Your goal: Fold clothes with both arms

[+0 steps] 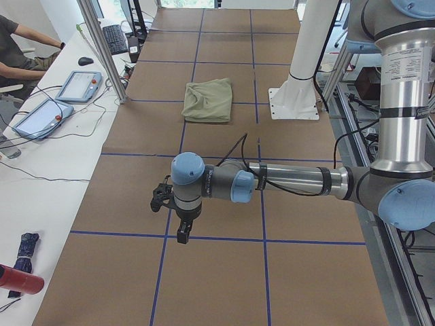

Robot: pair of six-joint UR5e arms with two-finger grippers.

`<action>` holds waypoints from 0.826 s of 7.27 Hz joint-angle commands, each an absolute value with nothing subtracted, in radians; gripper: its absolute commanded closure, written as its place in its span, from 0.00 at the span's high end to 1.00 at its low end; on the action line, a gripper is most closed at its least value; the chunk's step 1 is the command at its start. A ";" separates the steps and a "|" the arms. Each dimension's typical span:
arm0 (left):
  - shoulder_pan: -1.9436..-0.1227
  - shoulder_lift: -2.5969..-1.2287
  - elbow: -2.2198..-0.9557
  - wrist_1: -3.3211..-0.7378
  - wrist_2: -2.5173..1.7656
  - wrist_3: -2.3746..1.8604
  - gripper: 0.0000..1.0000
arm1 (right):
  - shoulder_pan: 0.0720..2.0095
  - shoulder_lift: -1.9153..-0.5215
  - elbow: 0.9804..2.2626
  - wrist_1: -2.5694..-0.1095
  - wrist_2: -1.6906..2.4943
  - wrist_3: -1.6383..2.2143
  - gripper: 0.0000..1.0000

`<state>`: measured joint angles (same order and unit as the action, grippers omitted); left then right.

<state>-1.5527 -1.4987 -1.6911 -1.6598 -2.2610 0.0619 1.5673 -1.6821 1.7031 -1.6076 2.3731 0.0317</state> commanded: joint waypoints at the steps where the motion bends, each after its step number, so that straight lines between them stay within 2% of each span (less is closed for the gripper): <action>1: -1.552 -1.499 -1.692 -1.660 -2.261 0.061 1.00 | 1.568 -1.680 1.704 -1.608 2.373 0.035 1.00; 6: -1.552 -1.499 -1.692 -1.660 -2.261 0.063 1.00 | 1.568 -1.669 1.703 -1.608 2.375 0.040 1.00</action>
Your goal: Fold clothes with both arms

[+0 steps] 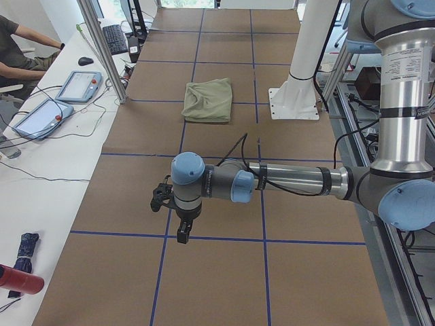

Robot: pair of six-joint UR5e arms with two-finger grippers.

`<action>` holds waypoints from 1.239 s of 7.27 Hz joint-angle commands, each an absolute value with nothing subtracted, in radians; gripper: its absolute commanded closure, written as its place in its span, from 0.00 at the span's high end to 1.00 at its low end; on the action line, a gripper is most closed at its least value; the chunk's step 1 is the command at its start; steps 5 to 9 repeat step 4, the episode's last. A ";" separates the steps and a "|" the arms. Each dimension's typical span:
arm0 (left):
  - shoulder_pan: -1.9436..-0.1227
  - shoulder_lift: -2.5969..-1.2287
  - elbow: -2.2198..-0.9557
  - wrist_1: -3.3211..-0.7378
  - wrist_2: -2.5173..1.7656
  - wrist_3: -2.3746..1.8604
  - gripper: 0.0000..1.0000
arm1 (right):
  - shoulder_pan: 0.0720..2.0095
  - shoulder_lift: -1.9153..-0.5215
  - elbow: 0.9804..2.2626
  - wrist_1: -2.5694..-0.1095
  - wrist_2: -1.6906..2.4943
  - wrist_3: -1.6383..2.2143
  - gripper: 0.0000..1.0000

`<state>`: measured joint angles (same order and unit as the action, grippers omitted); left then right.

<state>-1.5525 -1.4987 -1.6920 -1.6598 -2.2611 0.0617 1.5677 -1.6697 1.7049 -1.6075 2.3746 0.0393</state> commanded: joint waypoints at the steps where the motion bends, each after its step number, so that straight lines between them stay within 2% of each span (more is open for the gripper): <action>1: -1.552 -1.500 -1.690 -1.660 -2.261 0.063 1.00 | 1.568 -1.670 1.701 -1.606 2.373 0.040 1.00; 9: -1.552 -1.500 -1.686 -1.661 -2.261 0.066 1.00 | 1.568 -1.669 1.703 -1.606 2.375 0.040 1.00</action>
